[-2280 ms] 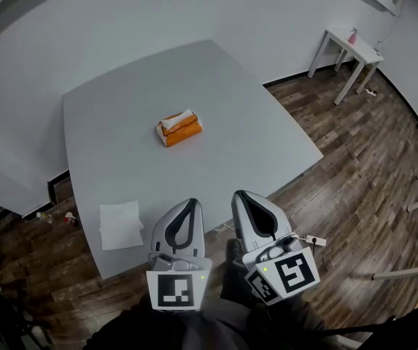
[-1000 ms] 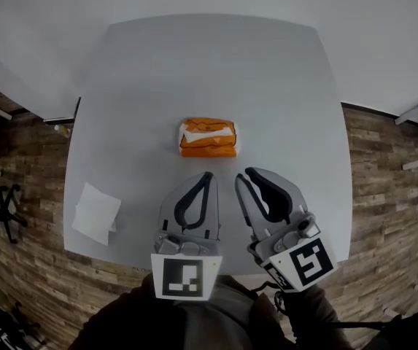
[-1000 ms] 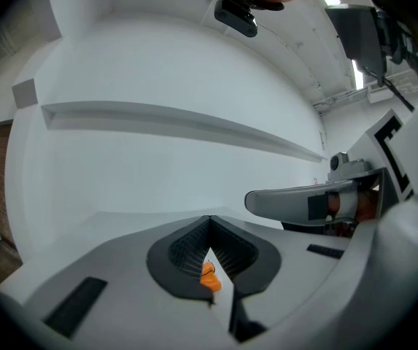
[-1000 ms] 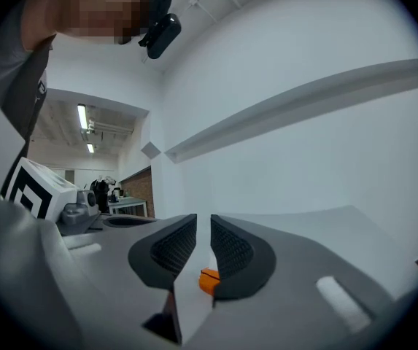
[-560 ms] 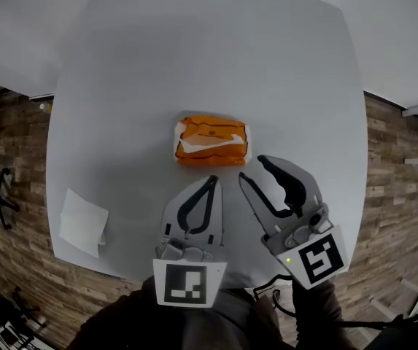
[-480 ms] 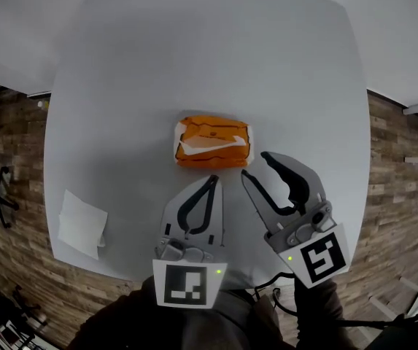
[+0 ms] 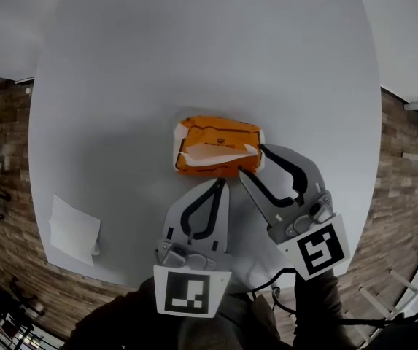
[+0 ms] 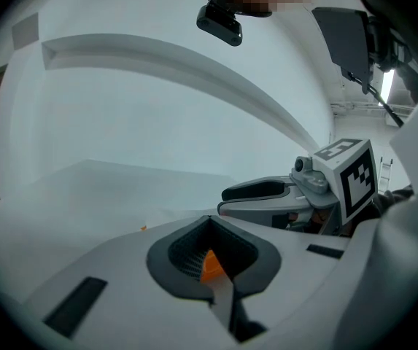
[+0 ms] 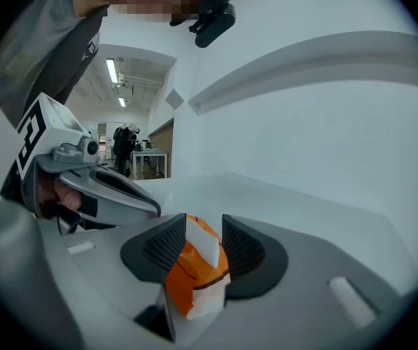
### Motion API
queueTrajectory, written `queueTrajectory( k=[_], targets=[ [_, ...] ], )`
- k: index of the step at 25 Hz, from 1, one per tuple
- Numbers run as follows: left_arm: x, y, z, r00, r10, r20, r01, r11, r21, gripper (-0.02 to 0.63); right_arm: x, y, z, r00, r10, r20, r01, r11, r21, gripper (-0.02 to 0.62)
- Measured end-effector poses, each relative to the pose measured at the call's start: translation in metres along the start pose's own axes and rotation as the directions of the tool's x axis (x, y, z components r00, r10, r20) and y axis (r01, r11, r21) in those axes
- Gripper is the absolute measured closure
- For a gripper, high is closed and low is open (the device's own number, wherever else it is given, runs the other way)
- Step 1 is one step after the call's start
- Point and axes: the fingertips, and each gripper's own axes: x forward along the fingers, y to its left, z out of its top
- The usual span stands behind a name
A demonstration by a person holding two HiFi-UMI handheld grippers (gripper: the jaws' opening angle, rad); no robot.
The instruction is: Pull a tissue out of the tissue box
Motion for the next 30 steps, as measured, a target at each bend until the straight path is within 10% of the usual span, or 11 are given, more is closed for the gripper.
queueTrajectory(
  k=[8, 30],
  targets=[
    [0.009, 0.007, -0.009, 1.0, -0.004, -0.014, 0.004, 1.0, -0.014, 0.606, 0.009, 0.003, -0.018, 0.998, -0.021, -0.064, 0.015, 0.996, -0.085, 0.592],
    [0.026, 0.008, -0.007, 1.0, -0.009, 0.009, 0.009, 1.0, 0.013, 0.606, -0.036, 0.027, 0.083, 0.985, 0.031, 0.168, -0.013, 0.994, -0.111, 0.592]
  ],
)
